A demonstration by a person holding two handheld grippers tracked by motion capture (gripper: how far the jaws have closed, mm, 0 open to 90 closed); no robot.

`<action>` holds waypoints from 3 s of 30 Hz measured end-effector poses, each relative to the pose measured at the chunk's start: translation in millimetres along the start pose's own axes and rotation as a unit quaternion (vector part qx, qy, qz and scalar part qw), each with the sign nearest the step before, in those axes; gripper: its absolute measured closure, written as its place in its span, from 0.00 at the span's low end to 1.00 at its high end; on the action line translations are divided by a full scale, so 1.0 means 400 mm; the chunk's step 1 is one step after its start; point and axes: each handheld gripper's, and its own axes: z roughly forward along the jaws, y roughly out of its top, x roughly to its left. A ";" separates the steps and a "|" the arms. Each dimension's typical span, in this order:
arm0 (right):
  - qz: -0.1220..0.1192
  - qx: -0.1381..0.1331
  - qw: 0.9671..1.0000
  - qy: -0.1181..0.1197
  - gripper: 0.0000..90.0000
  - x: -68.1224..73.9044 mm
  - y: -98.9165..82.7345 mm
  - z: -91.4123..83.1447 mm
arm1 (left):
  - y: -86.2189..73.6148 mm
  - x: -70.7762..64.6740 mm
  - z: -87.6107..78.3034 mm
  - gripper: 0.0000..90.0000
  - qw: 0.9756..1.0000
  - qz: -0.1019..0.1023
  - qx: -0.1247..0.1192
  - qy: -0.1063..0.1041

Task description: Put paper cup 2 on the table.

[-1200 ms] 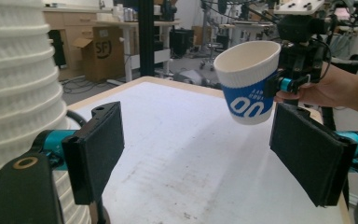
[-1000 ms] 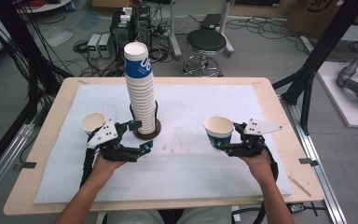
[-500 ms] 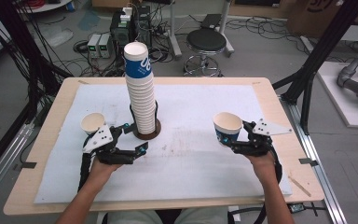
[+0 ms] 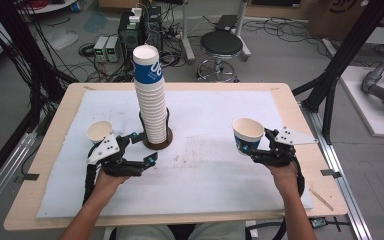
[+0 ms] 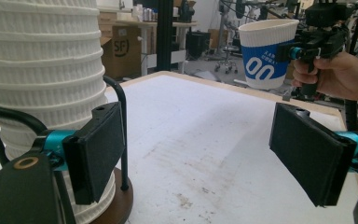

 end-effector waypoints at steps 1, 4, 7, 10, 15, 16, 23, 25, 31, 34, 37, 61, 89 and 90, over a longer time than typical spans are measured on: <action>0.000 -0.001 1.000 -0.001 0.34 -0.001 0.000 0.001 | -0.001 0.001 -0.001 0.20 1.000 0.000 0.001 0.002; 0.003 -0.002 1.000 -0.007 0.34 -0.007 0.000 0.005 | -0.004 0.003 -0.003 0.20 1.000 -0.001 0.003 0.004; 0.004 -0.003 1.000 -0.015 0.34 -0.017 0.001 0.009 | -0.004 0.004 -0.002 0.20 1.000 -0.002 0.005 0.003; 0.008 -0.003 1.000 -0.026 0.34 -0.030 0.000 0.012 | -0.004 0.002 0.003 0.20 1.000 -0.001 0.005 0.004; 0.023 0.005 0.999 -0.046 0.34 -0.061 -0.011 0.033 | -0.007 -0.001 0.012 0.20 1.000 0.001 0.011 -0.002; 0.029 0.010 0.998 -0.055 0.34 -0.069 -0.016 0.040 | -0.008 -0.002 0.013 0.20 1.000 0.000 0.011 -0.002; 0.066 0.027 0.994 -0.083 0.34 -0.108 -0.049 0.089 | -0.010 -0.007 0.015 0.20 1.000 0.002 0.015 -0.004; 0.071 0.042 0.992 -0.090 0.34 -0.115 -0.060 0.106 | -0.010 -0.008 0.014 0.20 1.000 0.002 0.016 -0.003; 0.097 0.073 0.988 -0.101 0.33 -0.130 -0.096 0.140 | -0.014 -0.009 0.014 0.20 1.000 0.003 0.019 -0.004; 0.094 0.094 0.986 -0.104 0.33 -0.132 -0.109 0.150 | -0.015 -0.009 0.015 0.20 1.000 0.003 0.021 -0.005; 0.088 0.101 0.985 -0.104 0.32 -0.130 -0.112 0.154 | -0.015 -0.010 0.015 0.20 1.000 0.003 0.020 -0.005; 0.089 0.143 0.980 -0.111 0.20 -0.106 -0.123 0.095 | -0.016 -0.012 0.018 0.20 1.000 0.001 0.024 -0.012; 0.042 0.041 0.997 -0.055 0.20 0.047 -0.023 -0.083 | 0.005 -0.012 0.004 0.19 1.000 -0.011 0.017 -0.005; 0.045 0.035 0.997 -0.050 0.20 0.051 -0.023 -0.086 | 0.007 -0.012 0.003 0.19 1.000 -0.010 0.017 -0.004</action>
